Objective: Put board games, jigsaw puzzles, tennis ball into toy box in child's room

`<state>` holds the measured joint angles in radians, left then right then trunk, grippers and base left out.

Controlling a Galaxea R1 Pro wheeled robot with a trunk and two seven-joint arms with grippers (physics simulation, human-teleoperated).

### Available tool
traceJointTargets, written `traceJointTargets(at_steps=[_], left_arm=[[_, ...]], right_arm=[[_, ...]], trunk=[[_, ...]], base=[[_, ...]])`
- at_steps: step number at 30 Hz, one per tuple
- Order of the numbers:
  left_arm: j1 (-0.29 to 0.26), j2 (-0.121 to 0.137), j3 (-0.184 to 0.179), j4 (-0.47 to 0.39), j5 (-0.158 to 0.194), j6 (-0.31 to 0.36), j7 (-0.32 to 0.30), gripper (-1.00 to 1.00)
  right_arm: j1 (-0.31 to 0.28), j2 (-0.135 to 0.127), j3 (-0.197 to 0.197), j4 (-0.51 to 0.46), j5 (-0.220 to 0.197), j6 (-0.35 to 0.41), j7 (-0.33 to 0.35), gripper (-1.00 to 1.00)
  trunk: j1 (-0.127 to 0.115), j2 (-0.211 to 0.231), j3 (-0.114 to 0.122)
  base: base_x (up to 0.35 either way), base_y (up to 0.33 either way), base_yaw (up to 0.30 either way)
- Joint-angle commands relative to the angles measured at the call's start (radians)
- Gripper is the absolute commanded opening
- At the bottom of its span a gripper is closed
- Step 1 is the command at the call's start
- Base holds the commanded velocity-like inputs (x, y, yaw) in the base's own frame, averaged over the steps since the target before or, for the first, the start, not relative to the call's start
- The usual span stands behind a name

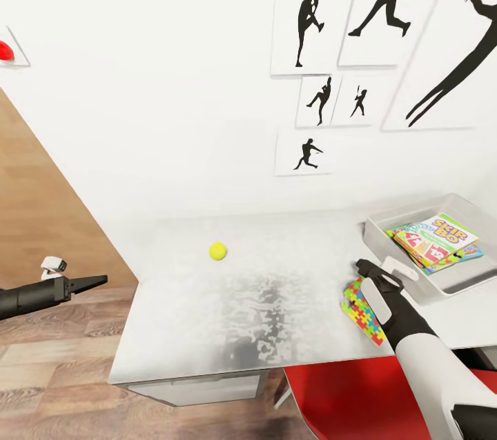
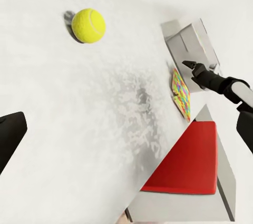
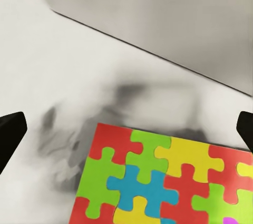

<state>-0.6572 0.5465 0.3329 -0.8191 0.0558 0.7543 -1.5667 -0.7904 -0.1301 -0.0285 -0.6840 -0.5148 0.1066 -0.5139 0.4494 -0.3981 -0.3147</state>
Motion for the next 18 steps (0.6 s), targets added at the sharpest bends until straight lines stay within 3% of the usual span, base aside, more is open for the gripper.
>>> traceJointTargets(at_steps=[1, 18], left_arm=[[-0.001, 0.0, 0.0, 0.0, -0.001, 0.011, -0.004, 1.0], [-0.001, 0.0, 0.001, 0.0, -0.001, 0.002, -0.004, 1.0]], right_arm=[[-0.001, 0.0, 0.001, -0.001, -0.004, 0.005, -0.005, 1.0], [-0.004, 0.0, 0.001, 0.001, -0.001, 0.003, -0.005, 1.0]], trunk=[[0.001, -0.002, -0.002], [0.001, -0.002, -0.01]], base=[[0.0, 0.0, 0.0], [0.0, 0.0, 0.0]])
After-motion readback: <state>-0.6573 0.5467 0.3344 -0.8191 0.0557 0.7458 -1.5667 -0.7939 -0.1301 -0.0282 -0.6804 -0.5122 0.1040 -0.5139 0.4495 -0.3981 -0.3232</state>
